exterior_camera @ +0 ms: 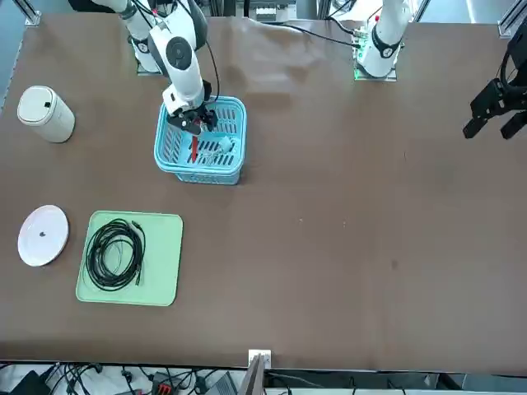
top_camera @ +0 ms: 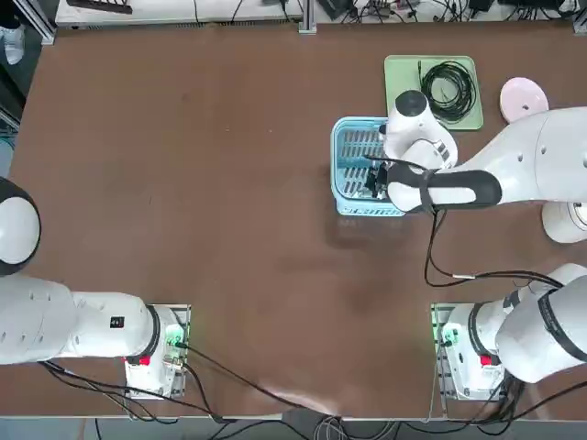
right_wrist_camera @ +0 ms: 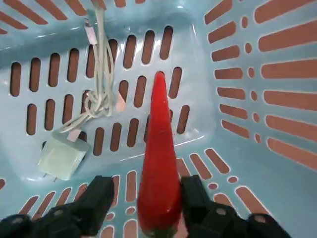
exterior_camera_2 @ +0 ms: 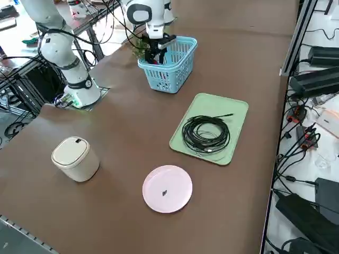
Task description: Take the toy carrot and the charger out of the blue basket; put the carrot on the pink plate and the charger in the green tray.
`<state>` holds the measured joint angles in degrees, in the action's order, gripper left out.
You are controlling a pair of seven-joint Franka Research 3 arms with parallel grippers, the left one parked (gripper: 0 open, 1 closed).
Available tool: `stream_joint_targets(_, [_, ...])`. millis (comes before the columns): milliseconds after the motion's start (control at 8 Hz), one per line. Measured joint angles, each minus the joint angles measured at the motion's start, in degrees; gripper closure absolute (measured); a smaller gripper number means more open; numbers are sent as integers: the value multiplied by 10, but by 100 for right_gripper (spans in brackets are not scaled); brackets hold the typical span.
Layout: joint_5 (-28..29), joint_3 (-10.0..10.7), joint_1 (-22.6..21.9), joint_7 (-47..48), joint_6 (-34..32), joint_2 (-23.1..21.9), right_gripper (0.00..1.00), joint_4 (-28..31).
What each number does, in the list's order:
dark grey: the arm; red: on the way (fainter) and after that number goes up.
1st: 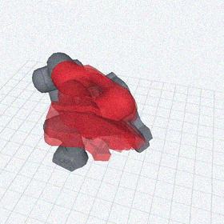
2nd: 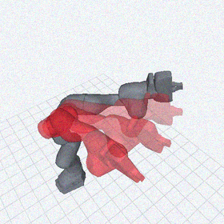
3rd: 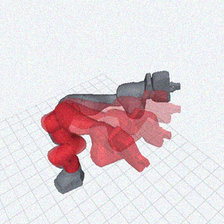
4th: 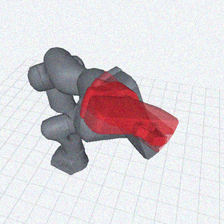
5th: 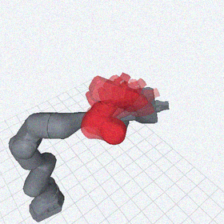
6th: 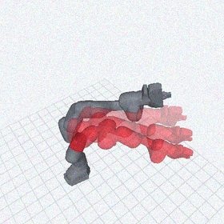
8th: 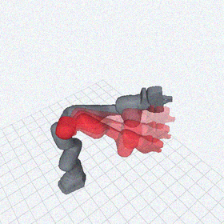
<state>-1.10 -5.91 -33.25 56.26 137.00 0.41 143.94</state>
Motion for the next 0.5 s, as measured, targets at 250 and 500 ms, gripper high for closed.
stream_joint_targets(250, [0,2,0,2,-4,-1,58,0])
stream_joint_targets(500, [0,4,1,2,-4,-3,59,-1])
